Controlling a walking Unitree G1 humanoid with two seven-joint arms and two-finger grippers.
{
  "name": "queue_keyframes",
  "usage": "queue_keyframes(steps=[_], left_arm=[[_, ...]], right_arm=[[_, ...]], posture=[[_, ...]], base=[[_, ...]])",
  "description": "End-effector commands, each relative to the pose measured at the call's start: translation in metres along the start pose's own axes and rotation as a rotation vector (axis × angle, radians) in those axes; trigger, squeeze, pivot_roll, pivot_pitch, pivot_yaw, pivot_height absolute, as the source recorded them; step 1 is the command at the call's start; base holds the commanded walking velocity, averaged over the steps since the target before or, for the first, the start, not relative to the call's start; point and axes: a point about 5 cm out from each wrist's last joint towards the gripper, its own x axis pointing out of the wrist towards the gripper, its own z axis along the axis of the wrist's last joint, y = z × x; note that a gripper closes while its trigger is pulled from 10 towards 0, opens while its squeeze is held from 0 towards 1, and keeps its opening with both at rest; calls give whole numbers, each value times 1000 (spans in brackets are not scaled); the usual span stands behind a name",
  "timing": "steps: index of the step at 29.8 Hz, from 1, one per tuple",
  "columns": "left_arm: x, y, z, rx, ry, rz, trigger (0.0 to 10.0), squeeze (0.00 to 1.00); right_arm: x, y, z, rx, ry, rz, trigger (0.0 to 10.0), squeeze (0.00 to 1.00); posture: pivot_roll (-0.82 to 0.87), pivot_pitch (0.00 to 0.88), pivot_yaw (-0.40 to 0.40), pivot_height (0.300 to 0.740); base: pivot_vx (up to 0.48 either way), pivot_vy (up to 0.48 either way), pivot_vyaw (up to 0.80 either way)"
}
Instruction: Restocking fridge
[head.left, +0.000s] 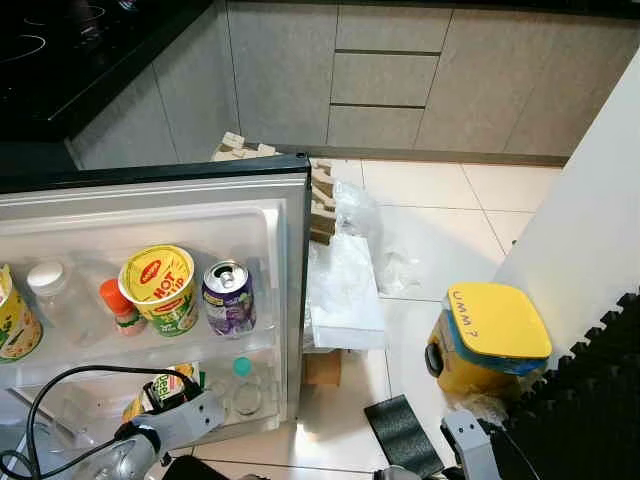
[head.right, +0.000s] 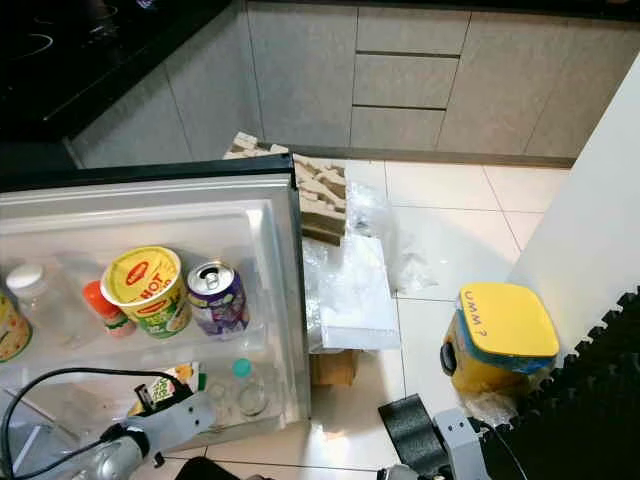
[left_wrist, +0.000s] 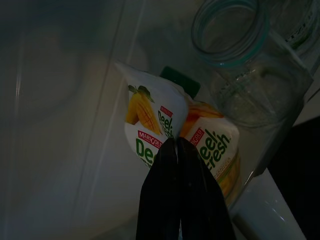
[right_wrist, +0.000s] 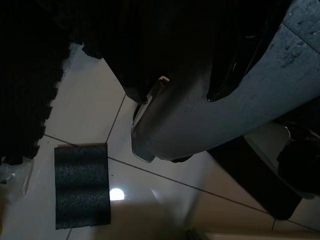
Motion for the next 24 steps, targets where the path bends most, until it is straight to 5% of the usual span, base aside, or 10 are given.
queue_keyframes(steps=[1, 12, 24], left_arm=[[-3, -2, -7, -64, 51, 31, 0, 0], [-14, 8, -31, -250, 167, 167, 0, 0], [-48, 7, -76, -490, 347, 335, 0, 0]], right_arm=[[-1, -1, 0, -7, -1, 1, 10000, 0], [-1, -1, 0, -8, -2, 1, 10000, 0], [-1, -2, 2, -12, -1, 2, 10000, 0]], posture=[[-84, 47, -13, 650], [-83, 46, -14, 650], [-73, 45, -21, 650]], base=[[0, 0, 0], [0, 0, 0], [0, 0, 0]])
